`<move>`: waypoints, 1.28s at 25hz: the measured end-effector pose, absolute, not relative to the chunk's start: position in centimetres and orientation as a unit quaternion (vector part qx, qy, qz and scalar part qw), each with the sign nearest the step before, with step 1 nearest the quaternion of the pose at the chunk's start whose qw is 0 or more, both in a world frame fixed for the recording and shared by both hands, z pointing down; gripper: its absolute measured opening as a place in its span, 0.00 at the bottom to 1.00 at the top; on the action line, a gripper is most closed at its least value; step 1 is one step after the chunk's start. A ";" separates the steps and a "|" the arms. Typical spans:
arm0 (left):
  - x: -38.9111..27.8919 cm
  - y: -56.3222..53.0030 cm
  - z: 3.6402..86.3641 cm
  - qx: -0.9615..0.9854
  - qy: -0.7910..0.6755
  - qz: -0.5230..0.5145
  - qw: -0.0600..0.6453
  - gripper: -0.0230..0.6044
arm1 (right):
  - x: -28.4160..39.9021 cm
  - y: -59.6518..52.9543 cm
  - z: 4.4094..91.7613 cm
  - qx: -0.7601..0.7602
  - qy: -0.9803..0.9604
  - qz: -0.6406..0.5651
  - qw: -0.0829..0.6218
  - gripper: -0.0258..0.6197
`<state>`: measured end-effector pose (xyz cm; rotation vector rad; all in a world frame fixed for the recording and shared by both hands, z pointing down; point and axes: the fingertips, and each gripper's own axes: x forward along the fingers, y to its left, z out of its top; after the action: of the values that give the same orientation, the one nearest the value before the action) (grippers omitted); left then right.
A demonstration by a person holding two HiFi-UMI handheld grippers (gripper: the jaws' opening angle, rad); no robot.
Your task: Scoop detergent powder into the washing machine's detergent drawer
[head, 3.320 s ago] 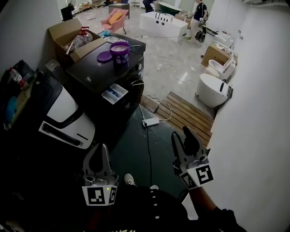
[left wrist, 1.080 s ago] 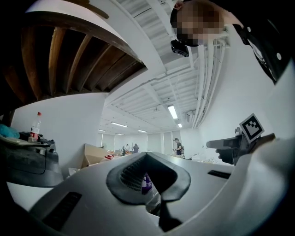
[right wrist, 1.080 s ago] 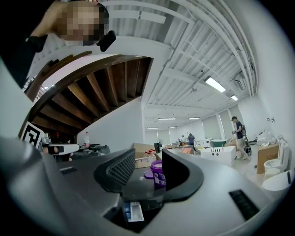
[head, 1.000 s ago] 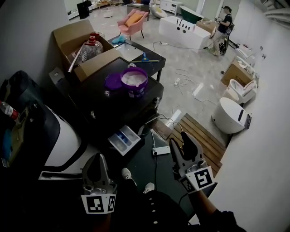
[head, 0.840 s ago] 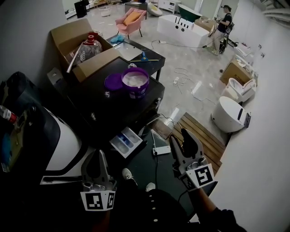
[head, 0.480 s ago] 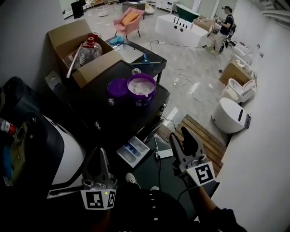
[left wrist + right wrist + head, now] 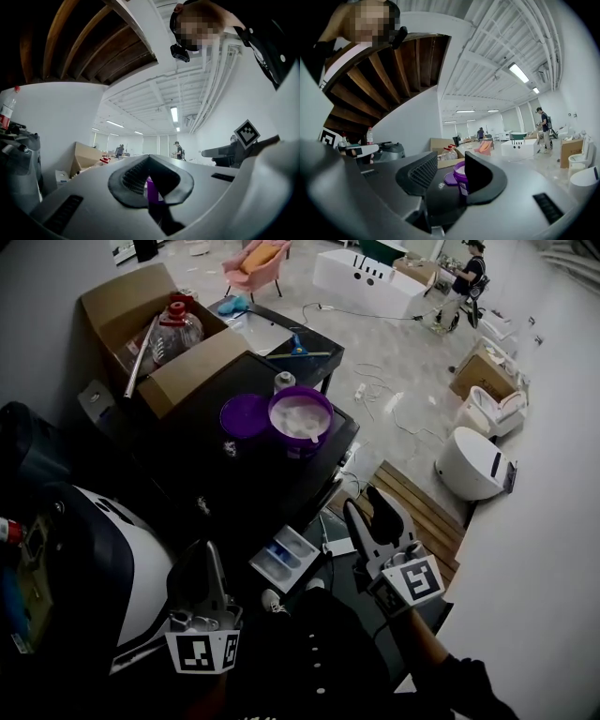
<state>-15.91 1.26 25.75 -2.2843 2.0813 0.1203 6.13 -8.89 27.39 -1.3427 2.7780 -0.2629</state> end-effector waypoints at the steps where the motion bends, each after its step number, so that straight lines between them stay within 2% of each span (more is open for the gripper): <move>1: -15.9 0.8 26.1 -0.739 0.673 0.038 0.020 0.06 | 5.9 -9.5 27.9 -0.433 0.897 -0.091 0.017 0.32; 6: -16.1 -2.5 26.6 -0.730 0.682 0.036 0.013 0.06 | 5.4 -13.7 30.4 -0.426 0.894 -0.134 0.017 0.27; 18: -16.4 -7.8 29.4 -0.714 0.700 -0.010 -0.015 0.06 | 2.1 -21.7 38.6 -0.397 0.861 -0.318 0.009 0.27; 24: -16.1 -9.1 31.4 -0.711 0.701 -0.037 -0.043 0.06 | 0.7 -23.3 41.1 -0.386 0.808 -0.441 0.055 0.27; 32: -15.3 -10.2 32.8 -0.710 0.700 -0.051 -0.054 0.06 | 0.4 -24.4 42.0 -0.382 0.764 -0.511 0.096 0.27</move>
<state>-15.30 -10.21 32.79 -2.3111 2.2795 -0.1668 0.36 -24.38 41.98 -1.1323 2.2628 -1.5144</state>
